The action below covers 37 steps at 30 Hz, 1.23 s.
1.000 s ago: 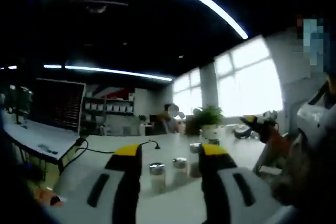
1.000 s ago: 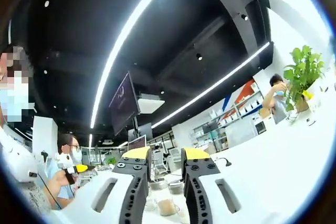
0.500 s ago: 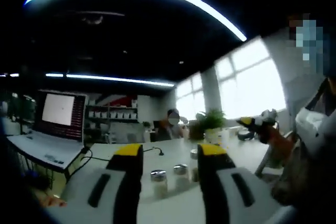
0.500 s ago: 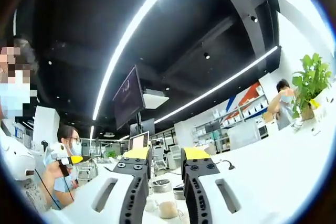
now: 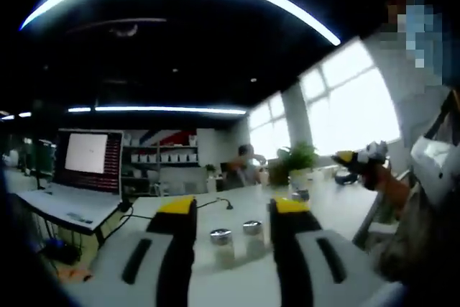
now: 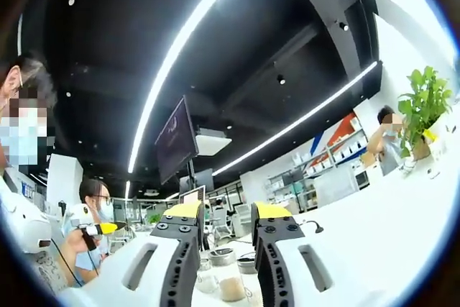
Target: Rotate the seasoning bottle until the label or dispensing opening points toward the visible target arrow and the bottle remains upright within the marked orientation range
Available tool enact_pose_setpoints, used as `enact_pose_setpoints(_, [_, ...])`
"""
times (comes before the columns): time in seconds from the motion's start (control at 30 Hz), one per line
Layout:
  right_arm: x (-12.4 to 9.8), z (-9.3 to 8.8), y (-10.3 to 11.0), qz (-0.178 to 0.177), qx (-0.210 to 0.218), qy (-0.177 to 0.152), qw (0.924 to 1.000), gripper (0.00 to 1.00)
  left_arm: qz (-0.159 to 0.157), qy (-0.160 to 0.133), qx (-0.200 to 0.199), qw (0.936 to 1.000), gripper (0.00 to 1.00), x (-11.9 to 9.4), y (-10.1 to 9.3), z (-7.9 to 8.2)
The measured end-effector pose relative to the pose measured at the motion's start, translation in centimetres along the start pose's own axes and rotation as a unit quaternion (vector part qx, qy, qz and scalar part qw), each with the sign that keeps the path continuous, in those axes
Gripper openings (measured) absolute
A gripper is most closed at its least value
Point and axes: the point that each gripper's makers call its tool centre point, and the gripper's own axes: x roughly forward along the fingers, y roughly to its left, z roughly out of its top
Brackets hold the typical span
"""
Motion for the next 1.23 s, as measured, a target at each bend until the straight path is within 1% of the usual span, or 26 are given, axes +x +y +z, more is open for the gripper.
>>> enact_pose_setpoints(0.07, [-0.3, -0.1, -0.1, -0.003, -0.003, 0.004, 1.0, 0.25, -0.002, -0.003, -0.002, 1.0, 0.41, -0.2, -0.1, 0.2])
enact_pose_setpoints(0.13, [-0.7, -0.2, -0.2, -0.004, -0.008, 0.007, 0.9999, 0.25, -0.001, -0.007, 0.005, 1.0, 0.4, -0.4, -0.1, 0.3])
enact_pose_setpoints(0.23, [-1.2, 0.1, -0.7, -0.01, -0.012, 0.008, 0.9998, 0.24, 0.005, -0.01, 0.003, 0.9999, 0.39, -0.5, 0.2, 0.4])
enact_pose_setpoints(0.3, [-0.9, 0.2, -0.8, -0.003, 0.001, 0.008, 1.0, 0.18, 0.011, -0.012, 0.001, 0.9999, 0.38, -0.6, 0.6, 0.3])
enact_pose_setpoints(0.37, [-0.4, 0.5, -0.4, 0.005, 0.002, 0.004, 1.0, 0.18, 0.023, -0.016, 0.0, 0.9996, 0.37, -0.8, 1.0, 0.4])
enact_pose_setpoints(0.43, [-0.1, 0.7, 0.3, 0.014, -0.006, 0.005, 0.9999, 0.2, 0.023, -0.017, 0.001, 0.9996, 0.31, -0.8, 1.1, 0.3])
enact_pose_setpoints(0.47, [0.0, 0.9, 0.7, 0.019, -0.017, 0.004, 0.9997, 0.22, 0.017, -0.019, -0.001, 0.9997, 0.28, -0.9, 1.1, 0.4])
enact_pose_setpoints(0.53, [-0.1, 1.3, 0.7, 0.015, -0.034, 0.003, 0.9993, 0.27, 0.009, -0.027, -0.008, 0.9996, 0.31, -0.8, 1.0, 0.5])
enact_pose_setpoints(0.6, [-0.1, 1.5, 0.2, 0.004, -0.046, -0.002, 0.9989, 0.34, 0.004, -0.025, -0.016, 0.9996, 0.35, -0.6, 0.8, 0.3])
enact_pose_setpoints(0.67, [0.0, 1.5, -0.3, -0.004, -0.047, -0.003, 0.9989, 0.43, 0.001, -0.01, -0.014, 0.9999, 0.39, -0.3, 0.6, -0.5])
enact_pose_setpoints(0.7, [0.0, 1.4, -0.4, -0.008, -0.045, -0.002, 0.999, 0.49, 0.002, -0.002, -0.008, 1.0, 0.4, -0.2, 0.5, -0.9])
enact_pose_setpoints(0.77, [0.1, 1.1, -0.3, -0.008, -0.043, 0.0, 0.9991, 0.56, 0.005, 0.007, 0.004, 1.0, 0.42, 0.0, 0.2, -1.3])
enact_pose_setpoints(0.83, [0.0, 0.6, 0.1, -0.003, -0.049, 0.012, 0.9987, 0.57, 0.003, 0.006, 0.006, 1.0, 0.42, 0.0, 0.2, -1.2])
enact_pose_setpoints(0.93, [-0.2, 0.5, 0.3, -0.001, -0.059, 0.018, 0.9981, 0.57, -0.004, 0.001, -0.004, 1.0, 0.42, 0.0, -0.1, -1.0])
enact_pose_setpoints(1.07, [-0.7, 0.6, -0.1, -0.006, -0.065, 0.025, 0.9975, 0.57, -0.005, 0.007, -0.001, 1.0, 0.43, 0.2, -0.3, -1.2])
enact_pose_setpoints(1.23, [-1.6, 0.8, -1.0, -0.027, -0.079, 0.042, 0.9956, 0.58, -0.004, 0.014, 0.005, 0.9999, 0.44, 0.3, -0.4, -1.3])
